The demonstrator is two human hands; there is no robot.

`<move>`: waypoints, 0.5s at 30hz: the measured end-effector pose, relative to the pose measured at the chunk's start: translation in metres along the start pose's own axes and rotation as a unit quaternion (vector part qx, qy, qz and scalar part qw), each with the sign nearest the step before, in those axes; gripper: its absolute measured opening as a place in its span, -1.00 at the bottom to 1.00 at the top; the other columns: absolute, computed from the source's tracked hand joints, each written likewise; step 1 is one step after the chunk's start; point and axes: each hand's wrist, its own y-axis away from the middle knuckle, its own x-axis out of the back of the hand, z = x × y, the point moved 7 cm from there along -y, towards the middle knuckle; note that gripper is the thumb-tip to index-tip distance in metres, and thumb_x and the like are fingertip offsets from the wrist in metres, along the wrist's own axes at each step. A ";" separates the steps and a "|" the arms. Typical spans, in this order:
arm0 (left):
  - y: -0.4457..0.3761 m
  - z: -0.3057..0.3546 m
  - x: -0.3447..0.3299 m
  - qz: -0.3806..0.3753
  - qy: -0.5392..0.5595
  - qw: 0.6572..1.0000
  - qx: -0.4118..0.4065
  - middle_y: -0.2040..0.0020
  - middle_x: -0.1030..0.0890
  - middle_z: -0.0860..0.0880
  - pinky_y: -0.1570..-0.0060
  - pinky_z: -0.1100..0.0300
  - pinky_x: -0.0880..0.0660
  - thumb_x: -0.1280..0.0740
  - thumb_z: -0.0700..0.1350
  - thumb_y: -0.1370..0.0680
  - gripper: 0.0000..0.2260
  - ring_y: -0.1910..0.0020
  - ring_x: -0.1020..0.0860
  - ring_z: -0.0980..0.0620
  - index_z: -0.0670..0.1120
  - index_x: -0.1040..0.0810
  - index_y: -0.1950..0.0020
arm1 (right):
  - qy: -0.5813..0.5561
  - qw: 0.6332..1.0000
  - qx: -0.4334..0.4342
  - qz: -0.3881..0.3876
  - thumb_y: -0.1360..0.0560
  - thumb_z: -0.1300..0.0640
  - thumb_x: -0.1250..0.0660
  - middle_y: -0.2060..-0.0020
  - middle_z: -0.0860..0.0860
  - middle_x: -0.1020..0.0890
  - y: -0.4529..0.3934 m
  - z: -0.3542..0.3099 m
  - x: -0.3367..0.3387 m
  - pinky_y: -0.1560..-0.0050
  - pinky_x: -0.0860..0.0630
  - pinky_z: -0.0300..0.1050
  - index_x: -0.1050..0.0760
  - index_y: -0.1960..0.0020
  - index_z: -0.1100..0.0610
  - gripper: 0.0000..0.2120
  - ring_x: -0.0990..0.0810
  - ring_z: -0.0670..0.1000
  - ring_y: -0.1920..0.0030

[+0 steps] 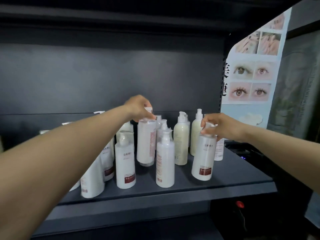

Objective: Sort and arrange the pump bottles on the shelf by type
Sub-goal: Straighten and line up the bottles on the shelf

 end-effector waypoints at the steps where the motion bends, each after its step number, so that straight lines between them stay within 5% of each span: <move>1: -0.002 -0.005 -0.008 -0.009 -0.010 1.000 0.005 0.21 -0.55 -0.01 0.21 0.11 -0.57 -0.51 -0.06 -0.35 -0.82 0.23 -0.55 -0.04 -0.08 -0.56 0.18 | -0.001 1.000 0.002 -0.004 -0.46 0.15 -0.41 0.11 -0.04 -0.48 -0.004 0.006 -0.006 0.28 -0.56 -0.15 -0.52 0.15 0.05 -0.92 -0.52 -0.03 0.14; 8: -0.012 -0.027 -0.040 -0.059 -0.066 0.996 0.019 0.01 -0.56 -0.04 0.13 0.19 -0.37 -0.49 -0.05 -0.37 -0.72 0.06 -0.50 -0.02 -0.17 -0.59 0.01 | -0.013 0.999 0.019 -0.028 -0.45 0.15 -0.42 0.11 -0.14 -0.51 -0.021 0.024 -0.033 0.12 -0.37 -0.27 -0.53 0.05 0.15 -0.87 -0.46 -0.19 0.05; 12: -0.011 -0.035 -0.046 -0.069 -0.062 0.995 0.030 0.04 -0.49 -0.02 0.34 0.24 -0.36 -0.47 -0.06 -0.40 -0.69 0.10 -0.47 -0.03 -0.21 -0.57 -0.03 | -0.002 0.999 0.016 -0.036 -0.45 0.13 -0.42 0.11 -0.18 -0.52 -0.026 0.023 -0.035 0.15 -0.35 -0.31 -0.53 0.06 0.09 -0.90 -0.45 -0.23 0.05; 15: -0.015 -0.042 -0.053 -0.072 -0.062 0.995 0.031 -0.08 -0.53 -0.05 0.07 0.18 -0.41 -0.48 -0.05 -0.39 -0.65 -0.11 -0.50 -0.07 -0.21 -0.57 -0.07 | 0.014 0.999 0.013 -0.038 -0.45 0.11 -0.42 0.08 -0.14 -0.52 -0.028 0.024 -0.036 0.16 -0.38 -0.29 -0.52 0.06 0.08 -0.89 -0.47 -0.19 0.03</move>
